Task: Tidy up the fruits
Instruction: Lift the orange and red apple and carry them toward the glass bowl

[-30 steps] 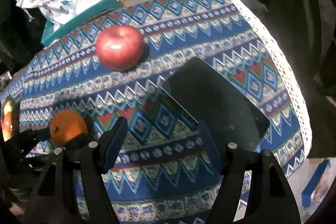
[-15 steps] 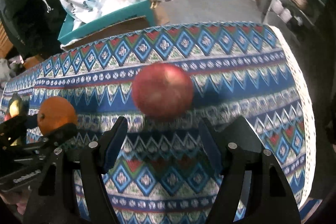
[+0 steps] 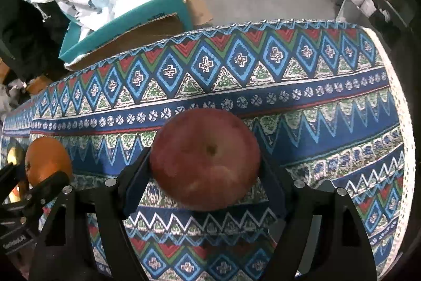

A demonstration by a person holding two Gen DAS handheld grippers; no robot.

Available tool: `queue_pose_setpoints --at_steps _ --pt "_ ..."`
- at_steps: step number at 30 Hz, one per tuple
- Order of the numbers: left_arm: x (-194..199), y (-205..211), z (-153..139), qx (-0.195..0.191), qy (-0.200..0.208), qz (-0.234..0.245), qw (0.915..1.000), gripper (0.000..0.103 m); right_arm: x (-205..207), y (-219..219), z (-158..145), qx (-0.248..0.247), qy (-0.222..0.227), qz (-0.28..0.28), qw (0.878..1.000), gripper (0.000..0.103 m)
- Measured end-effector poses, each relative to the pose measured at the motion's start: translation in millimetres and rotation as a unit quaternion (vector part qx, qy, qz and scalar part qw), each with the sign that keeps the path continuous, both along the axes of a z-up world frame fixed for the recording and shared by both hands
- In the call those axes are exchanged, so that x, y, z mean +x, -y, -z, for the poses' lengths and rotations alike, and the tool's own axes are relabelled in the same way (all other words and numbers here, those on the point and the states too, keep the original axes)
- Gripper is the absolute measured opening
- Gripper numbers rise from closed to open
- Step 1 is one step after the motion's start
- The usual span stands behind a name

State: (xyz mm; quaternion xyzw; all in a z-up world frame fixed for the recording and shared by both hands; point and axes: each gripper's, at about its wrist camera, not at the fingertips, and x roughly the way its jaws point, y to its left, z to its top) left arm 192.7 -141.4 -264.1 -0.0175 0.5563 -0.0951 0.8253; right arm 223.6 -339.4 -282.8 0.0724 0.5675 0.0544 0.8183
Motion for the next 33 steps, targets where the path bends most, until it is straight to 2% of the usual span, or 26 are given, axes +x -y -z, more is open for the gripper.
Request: queue_pose_setpoints --at_steps 5,13,23,33 --pt "0.9 -3.9 -1.9 -0.002 0.003 -0.003 1.0000 0.065 0.1 0.5 2.9 0.000 0.006 0.006 1.000 0.078" --pt "-3.5 -8.6 -10.9 -0.008 0.010 -0.005 0.9999 0.065 -10.6 -10.6 -3.0 -0.031 0.020 -0.006 0.999 0.077" --pt "-22.2 -17.8 -41.0 -0.013 0.035 -0.010 0.9992 0.065 -36.3 -23.7 -42.7 -0.063 0.064 -0.009 0.996 0.077" --pt "-49.7 -30.1 -79.6 -0.017 0.069 -0.014 0.9974 0.065 -62.8 -29.4 -88.6 -0.060 0.104 -0.009 0.993 0.077"
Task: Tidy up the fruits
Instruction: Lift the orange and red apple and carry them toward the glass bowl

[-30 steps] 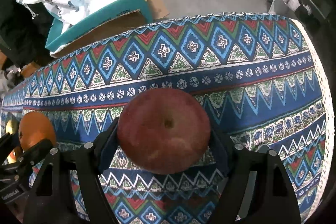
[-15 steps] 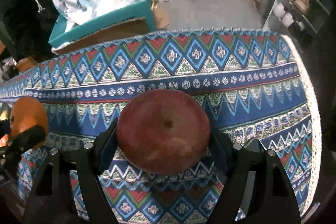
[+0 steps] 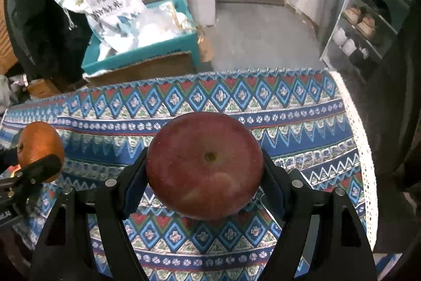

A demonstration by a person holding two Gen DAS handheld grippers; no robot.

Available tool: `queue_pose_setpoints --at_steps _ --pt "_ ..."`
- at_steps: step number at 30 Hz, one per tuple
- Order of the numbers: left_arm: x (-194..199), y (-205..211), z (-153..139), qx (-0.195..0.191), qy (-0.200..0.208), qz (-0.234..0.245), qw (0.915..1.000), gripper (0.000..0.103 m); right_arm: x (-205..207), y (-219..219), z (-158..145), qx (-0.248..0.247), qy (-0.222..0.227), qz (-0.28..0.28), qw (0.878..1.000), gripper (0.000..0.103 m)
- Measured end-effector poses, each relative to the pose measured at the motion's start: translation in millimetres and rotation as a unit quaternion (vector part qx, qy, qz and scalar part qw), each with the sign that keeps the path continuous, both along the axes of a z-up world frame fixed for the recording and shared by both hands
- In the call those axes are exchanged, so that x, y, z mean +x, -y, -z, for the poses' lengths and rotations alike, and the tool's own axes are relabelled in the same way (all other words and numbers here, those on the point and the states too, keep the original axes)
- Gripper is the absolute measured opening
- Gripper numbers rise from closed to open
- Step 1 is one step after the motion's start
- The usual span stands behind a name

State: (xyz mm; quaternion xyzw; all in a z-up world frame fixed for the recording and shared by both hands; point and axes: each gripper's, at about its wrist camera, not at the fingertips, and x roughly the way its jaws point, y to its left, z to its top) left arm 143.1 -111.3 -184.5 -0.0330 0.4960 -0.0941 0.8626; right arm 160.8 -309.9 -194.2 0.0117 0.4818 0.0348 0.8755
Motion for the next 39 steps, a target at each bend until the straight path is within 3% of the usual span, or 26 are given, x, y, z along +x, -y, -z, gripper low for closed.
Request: queue_pose_setpoints --at_steps 20,39 --pt "-52.0 -8.5 -78.3 -0.009 0.087 0.018 0.9960 0.065 -53.8 -10.1 -91.1 0.005 0.084 -0.003 0.996 0.077" --pt "-92.9 -52.5 -106.9 -0.022 0.122 0.001 0.9923 0.065 -95.5 -48.6 -132.3 0.020 0.127 -0.030 0.991 0.077"
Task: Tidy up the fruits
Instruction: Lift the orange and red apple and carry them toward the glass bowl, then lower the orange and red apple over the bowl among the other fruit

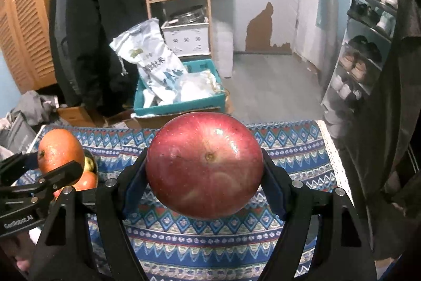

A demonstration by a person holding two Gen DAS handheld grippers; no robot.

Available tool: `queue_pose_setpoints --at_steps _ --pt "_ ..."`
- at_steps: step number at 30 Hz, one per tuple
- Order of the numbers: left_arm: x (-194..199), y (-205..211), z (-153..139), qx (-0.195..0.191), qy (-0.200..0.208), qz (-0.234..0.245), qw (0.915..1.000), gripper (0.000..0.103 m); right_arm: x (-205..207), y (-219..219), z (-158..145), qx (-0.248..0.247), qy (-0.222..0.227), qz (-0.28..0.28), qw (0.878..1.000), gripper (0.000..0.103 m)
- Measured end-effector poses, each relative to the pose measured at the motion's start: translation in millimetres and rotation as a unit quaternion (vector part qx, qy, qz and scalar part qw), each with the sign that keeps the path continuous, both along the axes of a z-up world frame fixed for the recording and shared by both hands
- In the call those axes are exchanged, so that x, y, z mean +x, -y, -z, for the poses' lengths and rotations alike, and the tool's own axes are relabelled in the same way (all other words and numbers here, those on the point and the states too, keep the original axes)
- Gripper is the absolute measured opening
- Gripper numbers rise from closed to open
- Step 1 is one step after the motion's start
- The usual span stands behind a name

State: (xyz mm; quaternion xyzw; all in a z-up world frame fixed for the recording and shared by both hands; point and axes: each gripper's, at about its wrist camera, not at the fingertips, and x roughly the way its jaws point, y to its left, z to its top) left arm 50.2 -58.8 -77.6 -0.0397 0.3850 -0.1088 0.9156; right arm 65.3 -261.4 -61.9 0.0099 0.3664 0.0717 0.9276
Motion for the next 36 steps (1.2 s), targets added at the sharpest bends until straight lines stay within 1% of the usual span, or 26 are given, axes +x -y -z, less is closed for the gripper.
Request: queue_pose_setpoints --at_steps 10,15,23,30,36 --pt "-10.3 -36.2 -13.1 -0.005 0.020 -0.030 0.9994 0.065 1.6 -40.0 -9.8 0.003 0.011 -0.030 0.999 0.077" --pt "-11.3 -58.5 -13.5 -0.006 0.022 -0.050 0.9985 0.065 6.2 -66.5 -13.7 0.005 0.013 -0.051 0.999 0.077" --pt "-12.7 -101.7 -4.9 -0.013 0.014 -0.091 0.9957 0.065 16.1 -110.8 -14.6 0.007 0.011 -0.086 0.996 0.077" --pt "-15.5 -137.1 8.3 -0.020 -0.001 -0.124 0.9920 0.065 27.4 -150.2 -6.3 0.019 -0.005 -0.114 0.993 0.077" --pt "-17.3 -167.6 21.9 -0.020 -0.016 -0.153 0.9879 0.065 32.9 -184.3 4.7 0.018 -0.020 -0.139 0.990 0.077"
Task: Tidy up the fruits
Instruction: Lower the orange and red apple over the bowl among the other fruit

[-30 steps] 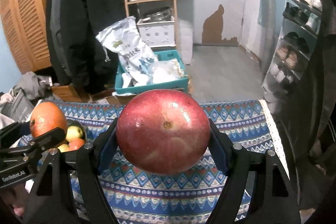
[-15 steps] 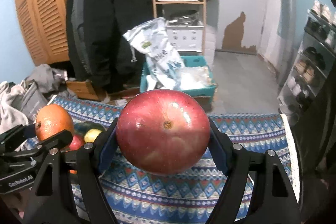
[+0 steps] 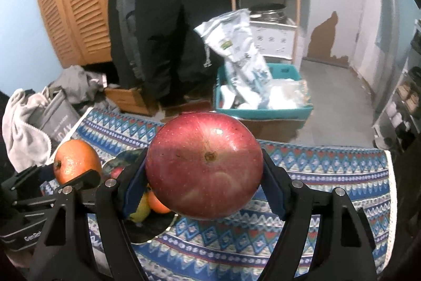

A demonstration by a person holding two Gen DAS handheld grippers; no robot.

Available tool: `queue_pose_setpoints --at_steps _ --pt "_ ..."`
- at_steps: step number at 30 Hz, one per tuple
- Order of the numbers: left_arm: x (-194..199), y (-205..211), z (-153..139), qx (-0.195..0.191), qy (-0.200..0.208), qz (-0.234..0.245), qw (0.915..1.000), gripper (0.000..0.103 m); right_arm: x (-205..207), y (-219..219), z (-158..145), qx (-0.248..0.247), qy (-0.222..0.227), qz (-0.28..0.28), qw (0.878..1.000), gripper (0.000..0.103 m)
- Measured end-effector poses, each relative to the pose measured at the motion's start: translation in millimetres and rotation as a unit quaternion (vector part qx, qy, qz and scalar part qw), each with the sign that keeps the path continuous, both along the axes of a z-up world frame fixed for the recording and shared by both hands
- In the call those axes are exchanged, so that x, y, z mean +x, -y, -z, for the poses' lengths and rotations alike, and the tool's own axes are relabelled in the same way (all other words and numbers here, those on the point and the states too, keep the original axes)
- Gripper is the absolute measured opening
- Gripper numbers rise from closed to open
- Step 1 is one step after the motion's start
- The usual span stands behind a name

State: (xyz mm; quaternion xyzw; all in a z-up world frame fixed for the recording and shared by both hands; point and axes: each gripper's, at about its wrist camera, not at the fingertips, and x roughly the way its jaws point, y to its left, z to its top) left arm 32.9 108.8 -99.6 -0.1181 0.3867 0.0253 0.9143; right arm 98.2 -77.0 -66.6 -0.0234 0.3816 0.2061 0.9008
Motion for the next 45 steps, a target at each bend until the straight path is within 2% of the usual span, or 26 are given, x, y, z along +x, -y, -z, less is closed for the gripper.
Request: queue_pose_setpoints --at_steps 10,17,23,29,35,40,45 --pt "1.9 -50.9 35.5 -0.029 -0.038 -0.033 0.9983 0.065 8.8 -48.0 24.4 -0.001 -0.028 -0.032 0.999 0.077" --pt "5.6 -66.4 70.0 -0.041 -0.077 -0.044 0.9952 0.065 14.8 -75.5 52.2 -0.008 -0.056 -0.053 0.997 0.077" --pt "12.0 -68.1 99.8 -0.041 -0.118 -0.042 0.9913 0.065 17.2 -91.8 81.7 -0.021 -0.085 -0.066 0.994 0.077" --pt "13.9 -71.0 115.3 -0.041 -0.140 -0.045 0.9882 0.065 20.7 -103.4 103.7 -0.029 -0.111 -0.076 0.990 0.077" --pt "18.4 -72.3 132.0 -0.036 -0.167 -0.049 0.9840 0.066 22.6 -110.3 113.8 -0.031 -0.123 -0.083 0.988 0.078" --pt "22.8 -76.9 149.6 -0.061 -0.197 -0.058 0.9768 0.066 25.0 -114.7 119.1 -0.031 -0.130 -0.087 0.987 0.078" --pt "21.4 -82.5 147.9 -0.060 -0.187 -0.081 0.9772 0.067 27.2 -119.0 122.4 -0.033 -0.134 -0.091 0.986 0.078"
